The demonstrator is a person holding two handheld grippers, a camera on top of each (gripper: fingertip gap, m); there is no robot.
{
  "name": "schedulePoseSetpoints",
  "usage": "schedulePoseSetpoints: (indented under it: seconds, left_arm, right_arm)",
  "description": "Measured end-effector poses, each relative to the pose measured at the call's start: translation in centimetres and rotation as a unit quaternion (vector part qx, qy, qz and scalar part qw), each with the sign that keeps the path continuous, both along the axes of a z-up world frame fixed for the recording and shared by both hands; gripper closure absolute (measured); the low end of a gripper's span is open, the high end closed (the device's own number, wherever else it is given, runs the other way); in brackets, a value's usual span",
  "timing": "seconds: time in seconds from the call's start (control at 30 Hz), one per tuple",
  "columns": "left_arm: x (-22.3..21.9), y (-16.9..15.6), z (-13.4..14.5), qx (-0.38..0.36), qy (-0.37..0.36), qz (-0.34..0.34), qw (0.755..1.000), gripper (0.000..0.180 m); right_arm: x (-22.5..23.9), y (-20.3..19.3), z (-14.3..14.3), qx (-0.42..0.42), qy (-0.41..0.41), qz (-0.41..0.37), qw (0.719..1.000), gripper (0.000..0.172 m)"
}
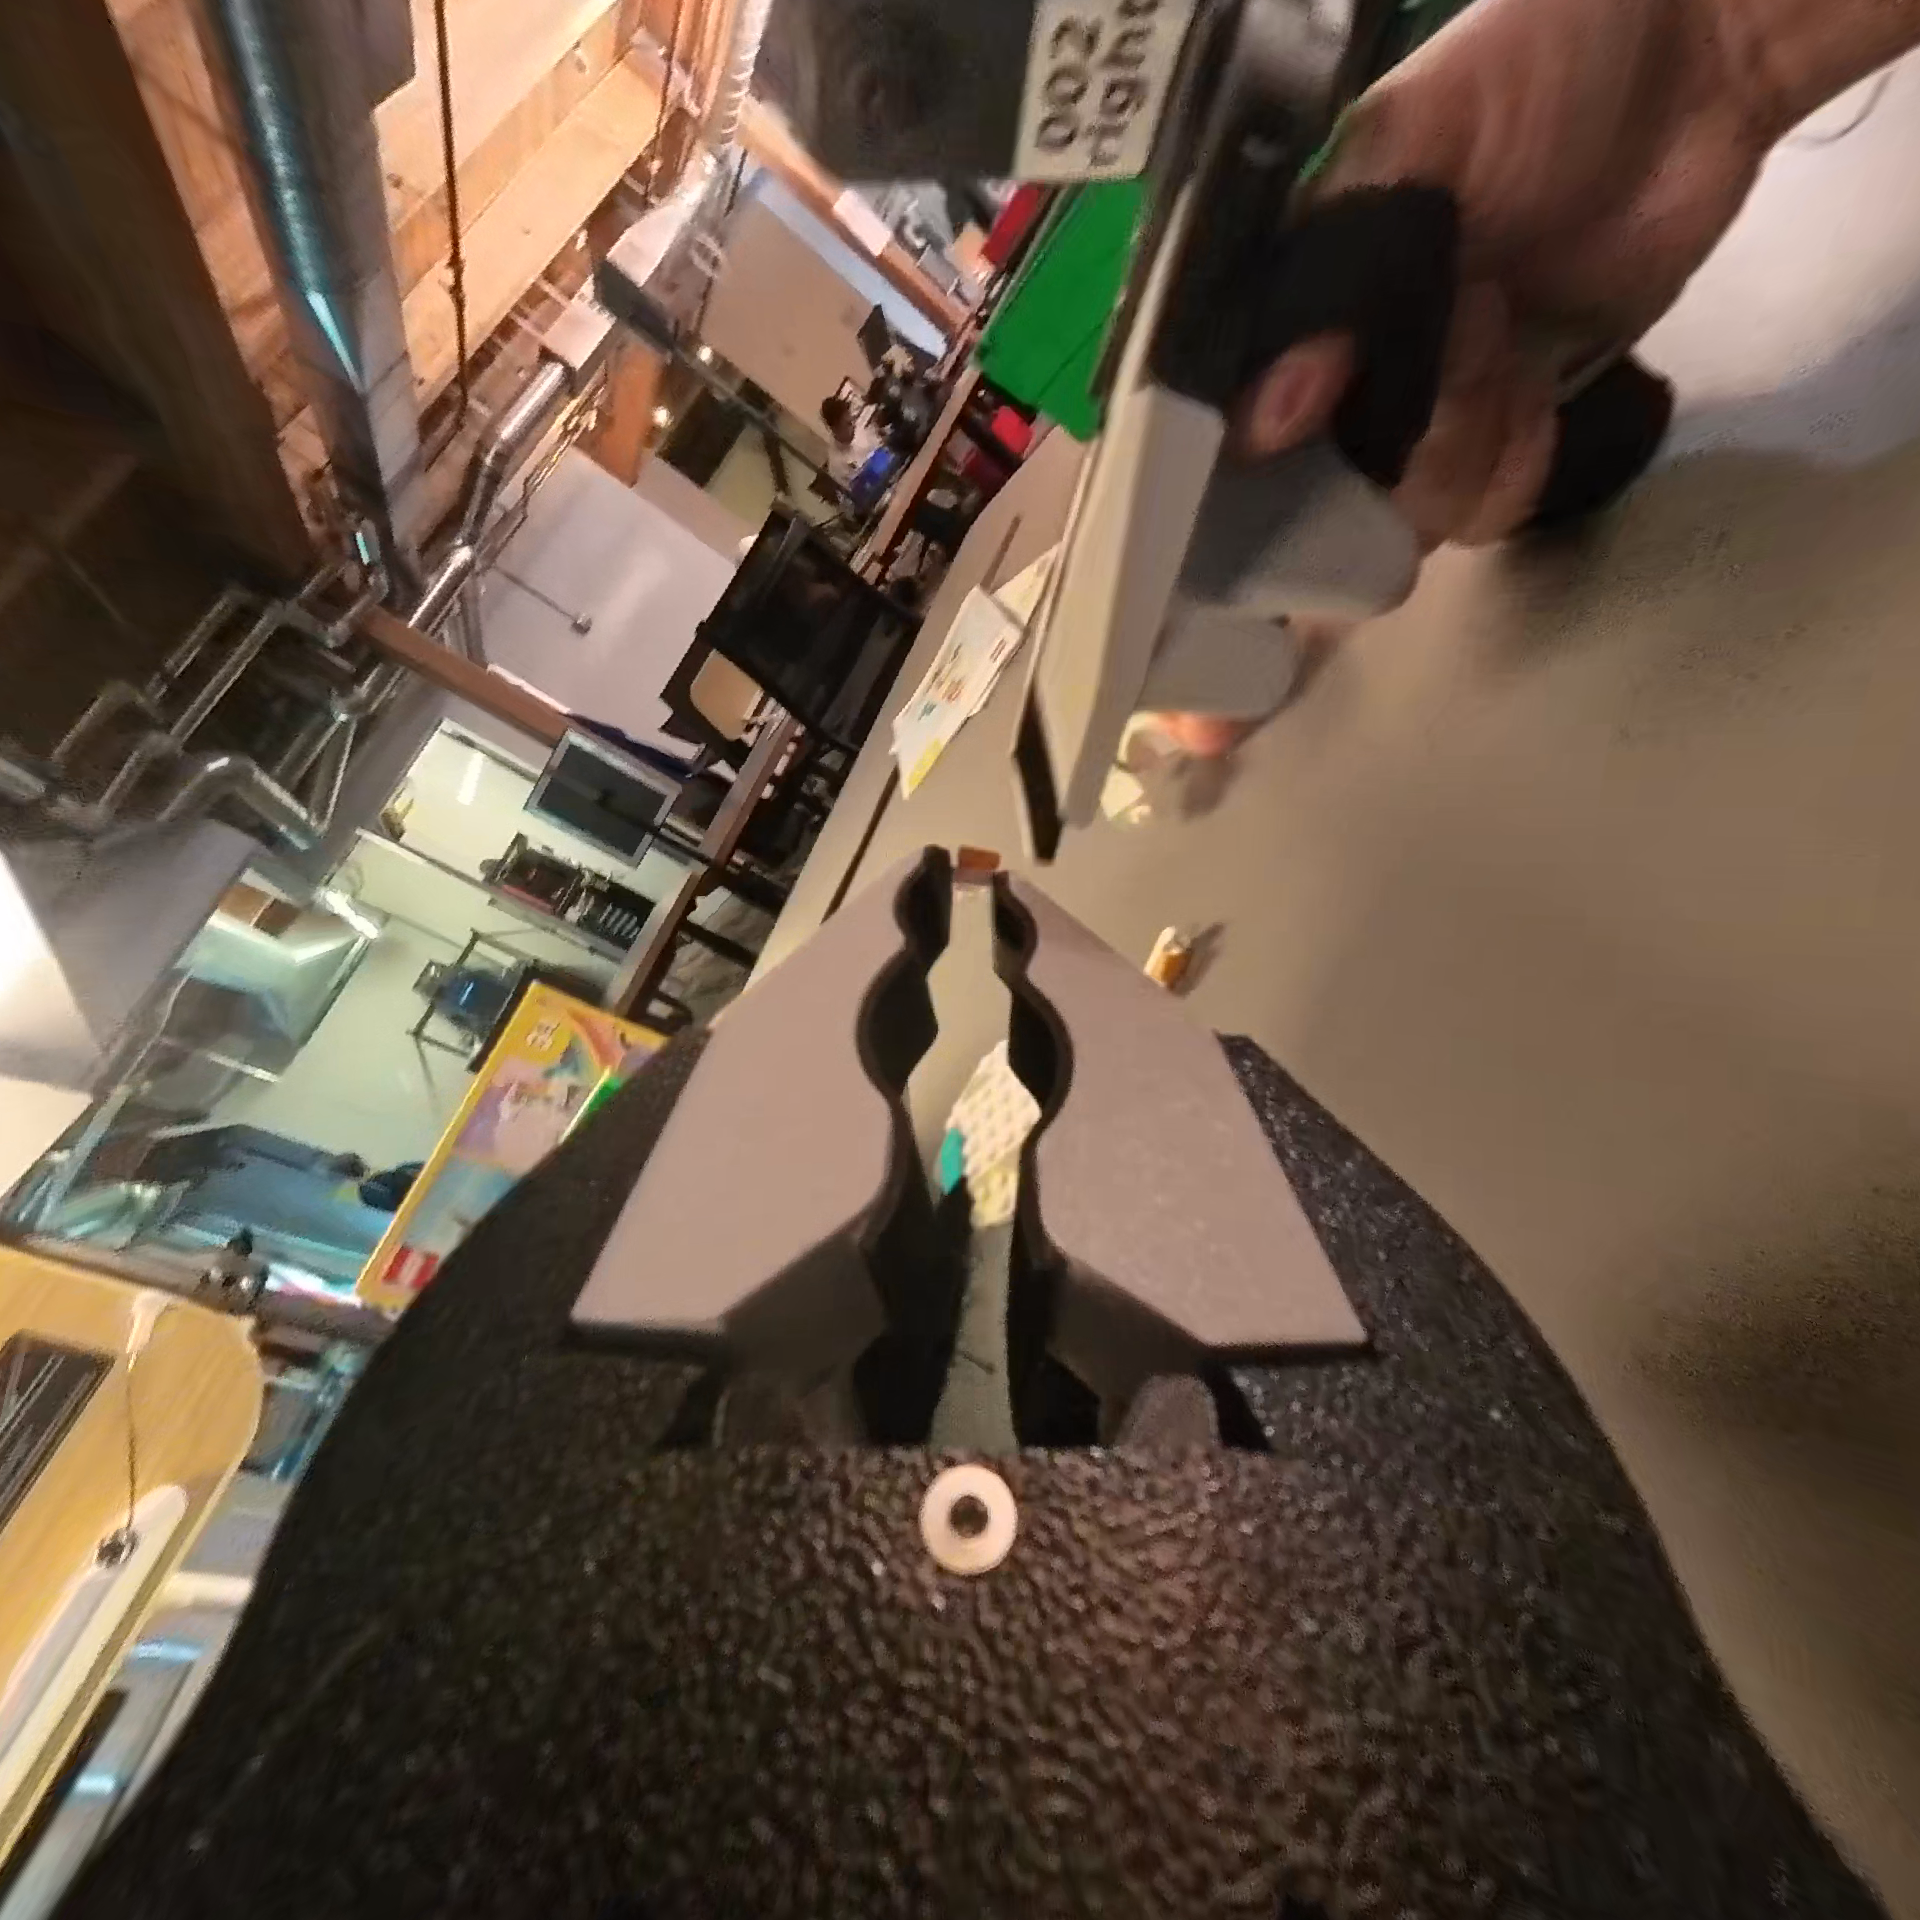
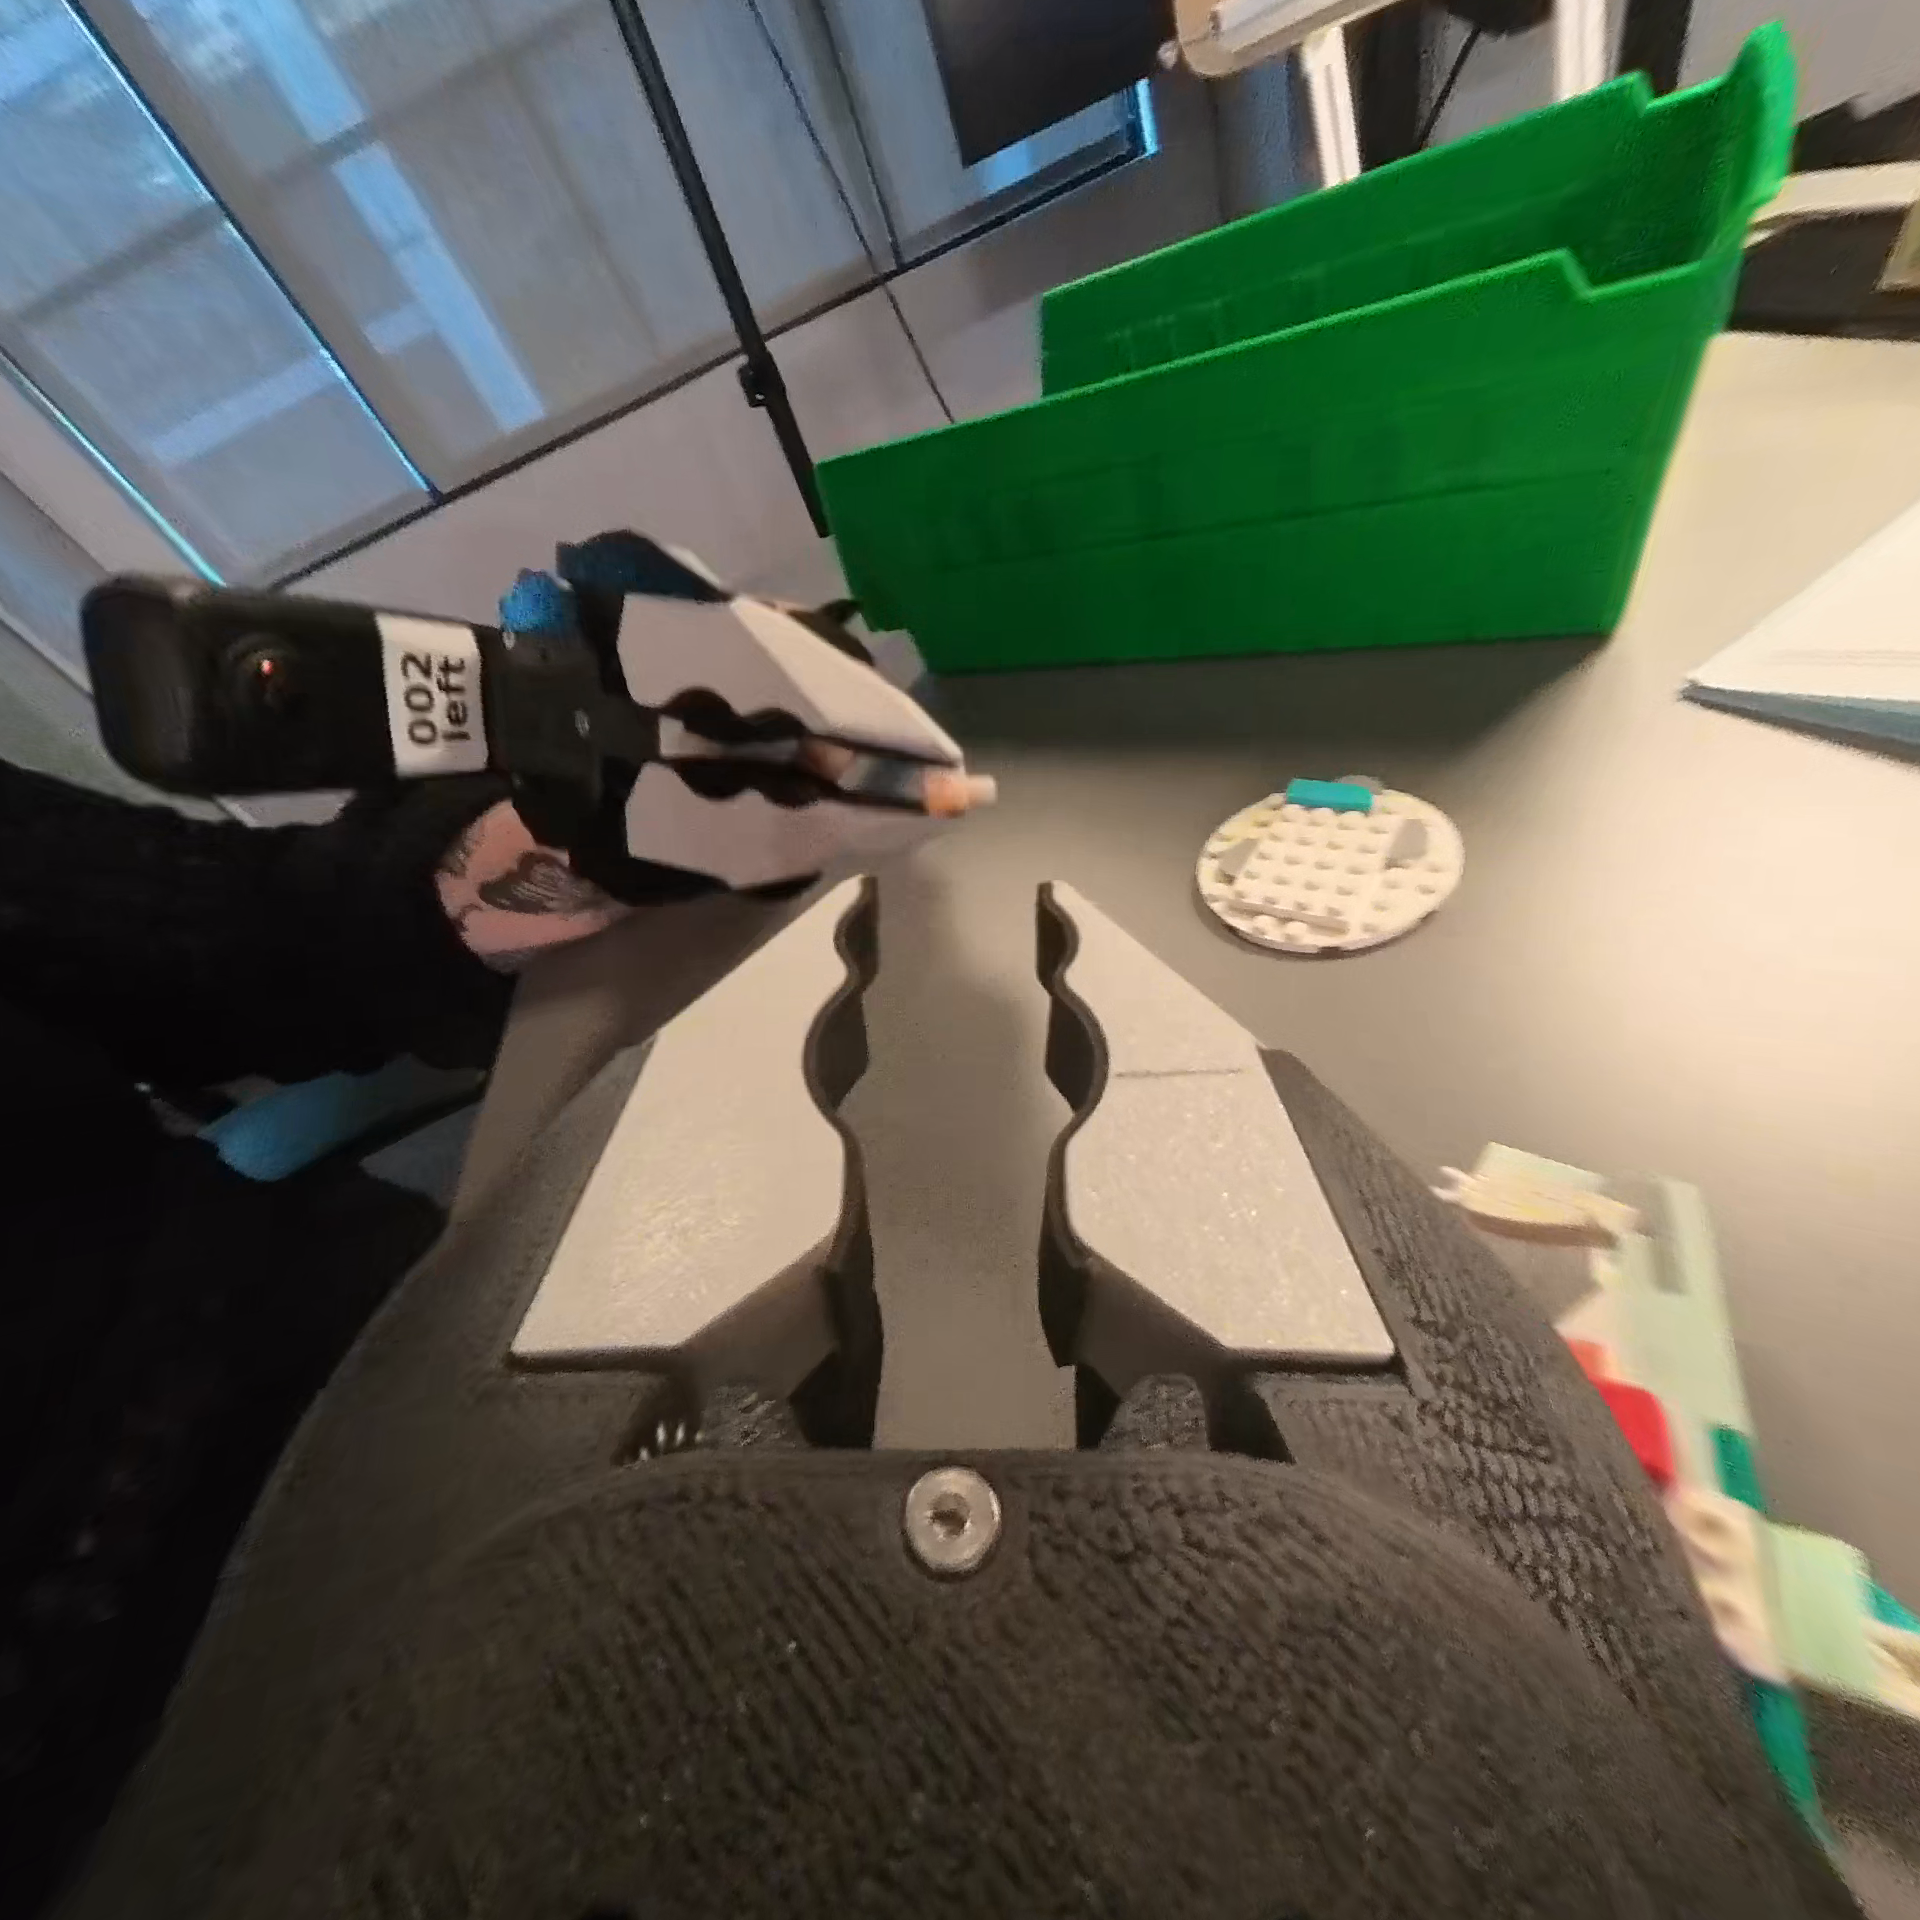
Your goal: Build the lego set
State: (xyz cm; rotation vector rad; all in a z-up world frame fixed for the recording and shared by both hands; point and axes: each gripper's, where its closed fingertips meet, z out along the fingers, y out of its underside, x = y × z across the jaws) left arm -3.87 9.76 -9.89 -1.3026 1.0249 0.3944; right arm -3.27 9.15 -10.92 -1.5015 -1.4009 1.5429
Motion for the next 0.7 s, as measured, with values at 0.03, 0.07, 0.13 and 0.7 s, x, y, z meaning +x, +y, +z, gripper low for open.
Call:
schedulePoseSetpoints:
  seconds: [0.03,0.07,0.13,0.7]
  left_arm:
    - [0.5,0.0,-0.2,-0.002,0.007,-0.007,1.0,0.175]
    - [0.9,-0.1,-0.5,-0.005,0.011,-0.011,1.0,0.176]
    - [0.7,0.0,-0.4,-0.004,0.009,-0.009,1.0,0.175]
    - [2.2,-0.9,-0.4,0.002,0.016,-0.044,0.999,0.176]
  right_arm:
    - [-0.3,-0.4,0.0,-0.011,0.002,0.004,1.0,0.142]
    - [-0.5,-0.8,0.1,-0.018,0.004,0.009,1.0,0.143]
    - [-0.5,-1.0,0.3,-0.025,0.009,0.015,1.0,0.151]
    - [0.0,-1.2,0.4,-0.076,-0.001,0.038,0.996,0.159]
